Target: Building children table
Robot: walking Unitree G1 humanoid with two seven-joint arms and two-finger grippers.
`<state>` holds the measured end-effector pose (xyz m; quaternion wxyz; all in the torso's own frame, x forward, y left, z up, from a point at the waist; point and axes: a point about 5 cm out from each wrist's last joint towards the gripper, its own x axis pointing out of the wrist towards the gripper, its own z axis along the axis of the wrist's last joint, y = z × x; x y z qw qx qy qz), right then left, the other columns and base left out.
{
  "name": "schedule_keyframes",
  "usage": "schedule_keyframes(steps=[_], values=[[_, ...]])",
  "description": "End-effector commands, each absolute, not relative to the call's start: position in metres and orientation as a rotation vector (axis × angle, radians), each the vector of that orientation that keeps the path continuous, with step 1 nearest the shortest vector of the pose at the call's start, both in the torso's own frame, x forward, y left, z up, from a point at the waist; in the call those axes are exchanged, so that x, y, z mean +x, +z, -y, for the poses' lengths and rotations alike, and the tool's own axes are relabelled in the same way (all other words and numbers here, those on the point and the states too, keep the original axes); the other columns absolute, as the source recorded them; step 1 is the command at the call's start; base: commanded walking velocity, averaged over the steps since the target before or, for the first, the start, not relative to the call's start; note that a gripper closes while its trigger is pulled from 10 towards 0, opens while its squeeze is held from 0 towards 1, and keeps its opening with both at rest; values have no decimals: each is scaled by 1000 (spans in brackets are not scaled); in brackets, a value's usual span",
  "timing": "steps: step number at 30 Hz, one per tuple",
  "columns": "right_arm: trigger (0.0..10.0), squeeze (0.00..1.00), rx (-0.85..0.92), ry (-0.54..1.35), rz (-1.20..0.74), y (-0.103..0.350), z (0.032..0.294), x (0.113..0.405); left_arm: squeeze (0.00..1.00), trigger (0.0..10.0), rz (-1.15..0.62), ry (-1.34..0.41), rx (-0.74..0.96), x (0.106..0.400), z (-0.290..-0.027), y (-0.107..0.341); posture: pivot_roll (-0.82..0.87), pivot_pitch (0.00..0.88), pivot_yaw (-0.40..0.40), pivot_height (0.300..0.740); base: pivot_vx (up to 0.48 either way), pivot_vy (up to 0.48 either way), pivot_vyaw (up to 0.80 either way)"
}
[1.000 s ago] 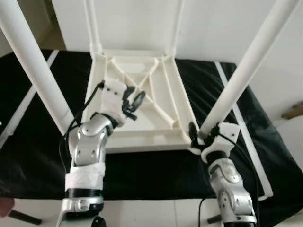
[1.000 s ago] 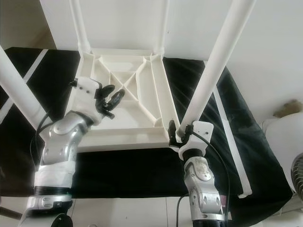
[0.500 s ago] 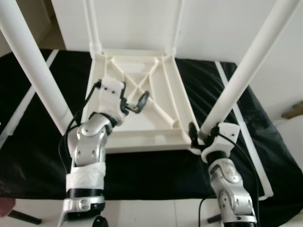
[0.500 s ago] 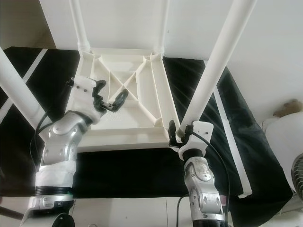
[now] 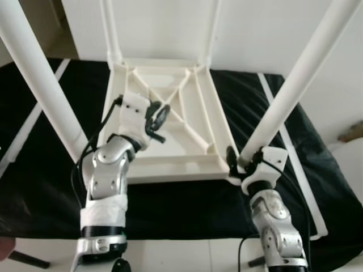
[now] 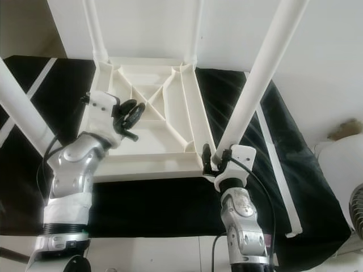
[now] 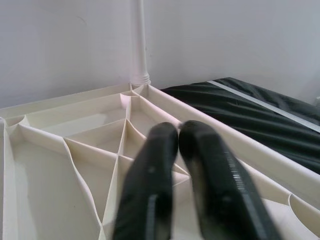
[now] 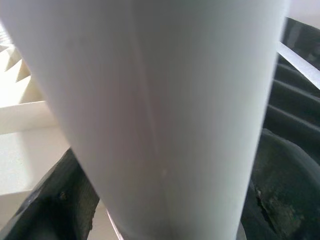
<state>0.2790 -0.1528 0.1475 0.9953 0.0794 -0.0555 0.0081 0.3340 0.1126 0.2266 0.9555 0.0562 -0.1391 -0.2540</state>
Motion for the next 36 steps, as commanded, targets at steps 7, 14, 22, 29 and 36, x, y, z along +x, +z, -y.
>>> schedule_keyframes(steps=[7, 14, 22, 29, 36], values=[[10000, 0, 151, 2, 98, 143, 155, 279, 0, 0, 300, -220, 78, 339, -124, 230, -68, 102, -46, 740, 0, 0, 0], [10000, 0, 154, 1, 103, 144, 155, 281, 1000, 10000, 275, -230, 84, 340, -125, 227, -68, 102, -43, 740, 0, 0, 0], [10000, 0, 148, 9, 102, 144, 154, 280, 1000, 10000, 278, -233, 64, 340, -126, 227, -72, 105, -42, 740, 0, 0, 0], [10000, 0, 145, 6, 103, 144, 155, 279, 1000, 10000, 280, -248, 53, 339, -125, 226, -79, 109, -42, 740, 0, 0, 0], [10000, 0, 142, 5, 103, 144, 156, 278, 1000, 10000, 273, -280, 67, 336, -122, 223, -83, 115, -40, 740, 0, 0, 0]])
